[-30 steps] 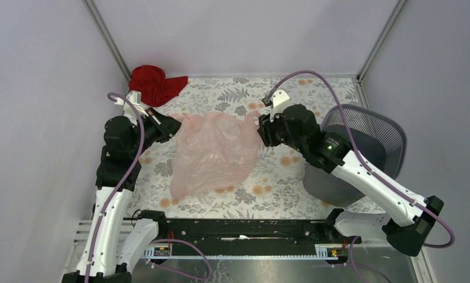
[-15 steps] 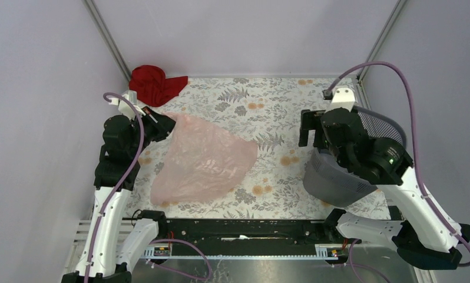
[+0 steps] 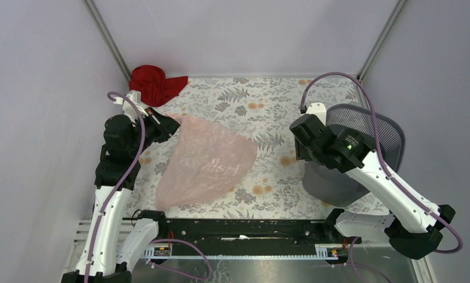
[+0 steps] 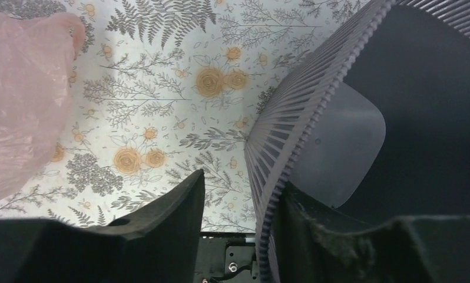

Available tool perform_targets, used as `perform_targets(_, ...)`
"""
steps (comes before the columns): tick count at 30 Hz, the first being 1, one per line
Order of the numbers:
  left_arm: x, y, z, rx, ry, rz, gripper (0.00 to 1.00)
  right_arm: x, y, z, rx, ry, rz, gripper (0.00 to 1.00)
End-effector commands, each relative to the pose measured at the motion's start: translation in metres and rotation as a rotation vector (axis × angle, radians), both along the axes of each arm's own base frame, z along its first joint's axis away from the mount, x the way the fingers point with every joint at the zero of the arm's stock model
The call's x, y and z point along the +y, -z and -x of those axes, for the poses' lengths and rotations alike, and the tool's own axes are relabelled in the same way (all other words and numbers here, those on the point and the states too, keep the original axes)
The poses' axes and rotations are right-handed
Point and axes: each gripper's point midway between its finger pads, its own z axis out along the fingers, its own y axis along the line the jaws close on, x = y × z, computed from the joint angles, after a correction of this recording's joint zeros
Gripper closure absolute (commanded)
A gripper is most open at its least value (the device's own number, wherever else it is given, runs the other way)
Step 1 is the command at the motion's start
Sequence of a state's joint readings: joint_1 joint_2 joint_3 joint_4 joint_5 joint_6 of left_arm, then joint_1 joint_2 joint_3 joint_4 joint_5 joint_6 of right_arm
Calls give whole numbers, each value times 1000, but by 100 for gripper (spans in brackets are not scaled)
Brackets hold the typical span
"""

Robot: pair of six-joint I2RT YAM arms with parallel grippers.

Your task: Put the trash bags into the trash bin

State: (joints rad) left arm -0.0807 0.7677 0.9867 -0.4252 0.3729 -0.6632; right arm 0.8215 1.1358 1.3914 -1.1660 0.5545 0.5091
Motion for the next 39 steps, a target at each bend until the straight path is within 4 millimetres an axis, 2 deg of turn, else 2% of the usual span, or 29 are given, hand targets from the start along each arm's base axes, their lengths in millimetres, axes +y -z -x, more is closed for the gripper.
perform_targets(1, -9, -2, 4, -19, 66, 7, 100, 17, -4, -3, -20, -83, -69, 56)
perform_targets(4, -3, -4, 7, -29, 41, -34, 100, 34, -3, -4, -14, -162, -110, 79)
perform_targets(5, 1, -6, 8, -43, 22, -55, 100, 44, -4, -3, -10, -206, -135, 84)
perform_targets(9, 27, -27, 10, -123, -121, -123, 100, 86, -17, -6, -24, -394, -244, 93)
perform_targets(12, 36, -55, 18, -189, -173, -125, 100, 114, -21, -10, -16, -496, -295, 94)
perform_targets(16, 48, -108, 35, -323, -234, -132, 100, 148, -16, -16, 16, -557, -326, 95)
perform_targets(22, 66, -186, 69, -514, -334, -125, 100, 219, -24, -9, 7, -676, -463, 96)
perform_targets(27, 64, -236, 97, -670, -326, -69, 100, 250, -21, -10, 29, -649, -547, 97)
perform_targets(30, 53, -269, 114, -798, -266, -11, 100, 271, -23, 3, 45, -680, -578, 97)
perform_targets(32, 44, -284, 124, -870, -211, 19, 100, 279, -23, 11, 41, -706, -588, 94)
perform_targets(33, 40, -291, 129, -906, -186, 33, 100, 282, -24, 14, 42, -718, -596, 89)
perform_targets(36, 31, -305, 140, -977, -129, 78, 100, 283, -32, 18, 36, -757, -609, 69)
perform_targets(39, 21, -315, 146, -1016, -62, 80, 100, 280, -54, 17, -21, -787, -613, 49)
